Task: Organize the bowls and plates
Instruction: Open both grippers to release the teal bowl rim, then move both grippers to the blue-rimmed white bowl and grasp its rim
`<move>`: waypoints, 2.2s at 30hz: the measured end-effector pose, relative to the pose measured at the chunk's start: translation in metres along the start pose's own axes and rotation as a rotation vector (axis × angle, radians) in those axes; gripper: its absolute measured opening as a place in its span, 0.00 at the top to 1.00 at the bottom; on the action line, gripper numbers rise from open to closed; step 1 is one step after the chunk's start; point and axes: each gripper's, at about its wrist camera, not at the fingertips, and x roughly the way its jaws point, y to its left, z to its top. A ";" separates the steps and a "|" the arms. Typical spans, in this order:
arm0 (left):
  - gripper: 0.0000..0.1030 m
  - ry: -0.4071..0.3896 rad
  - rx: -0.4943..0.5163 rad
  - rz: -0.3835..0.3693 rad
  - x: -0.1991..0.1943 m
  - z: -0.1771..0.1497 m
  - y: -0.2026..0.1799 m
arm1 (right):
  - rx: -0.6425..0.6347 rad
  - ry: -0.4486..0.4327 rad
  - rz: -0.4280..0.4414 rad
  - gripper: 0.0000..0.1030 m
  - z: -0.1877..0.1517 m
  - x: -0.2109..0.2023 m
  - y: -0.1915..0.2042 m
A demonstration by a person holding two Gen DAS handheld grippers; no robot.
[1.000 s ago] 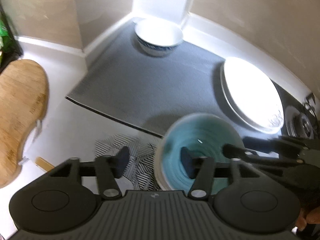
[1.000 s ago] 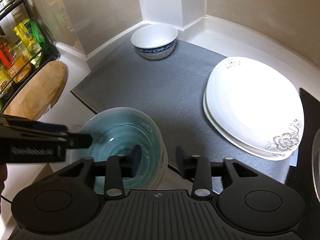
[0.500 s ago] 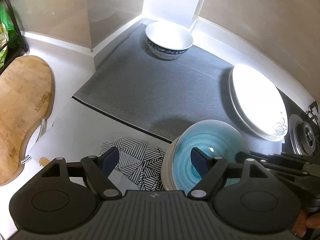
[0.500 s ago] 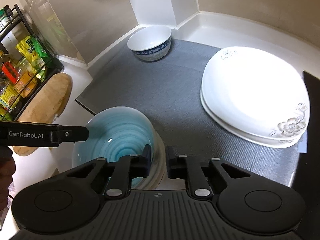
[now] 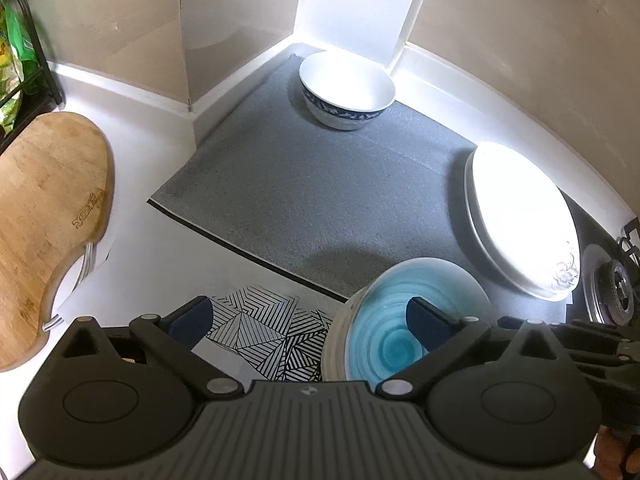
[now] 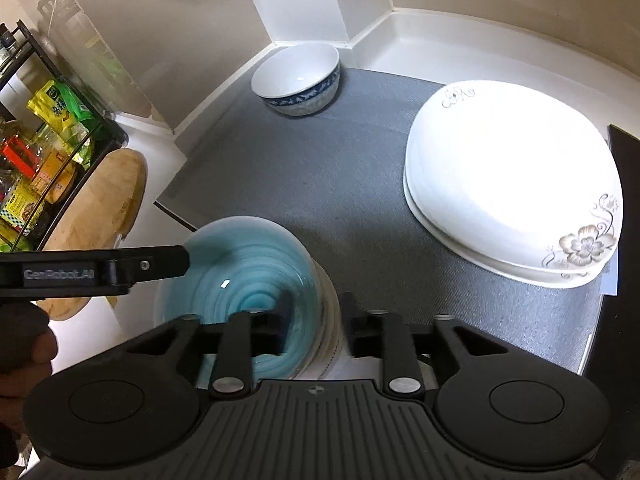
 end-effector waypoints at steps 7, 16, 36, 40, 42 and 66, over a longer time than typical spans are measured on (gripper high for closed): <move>0.00 0.005 0.004 -0.002 0.001 0.005 0.000 | -0.045 -0.034 -0.002 0.56 0.008 -0.009 0.011; 0.00 0.008 -0.012 -0.010 0.002 0.010 0.003 | -0.064 -0.045 -0.008 0.54 0.017 -0.009 0.018; 0.00 -0.042 -0.016 0.042 0.010 0.054 0.010 | -0.085 -0.094 -0.026 0.52 0.053 -0.002 0.019; 0.00 -0.055 -0.044 0.057 0.018 0.071 0.012 | -0.087 -0.113 -0.038 0.52 0.069 0.005 0.016; 0.00 -0.056 -0.069 0.069 0.025 0.080 0.014 | -0.075 -0.120 -0.045 0.51 0.079 0.010 0.014; 0.00 -0.072 -0.280 0.137 0.127 0.177 0.024 | 0.023 -0.155 -0.081 0.51 0.180 0.121 -0.012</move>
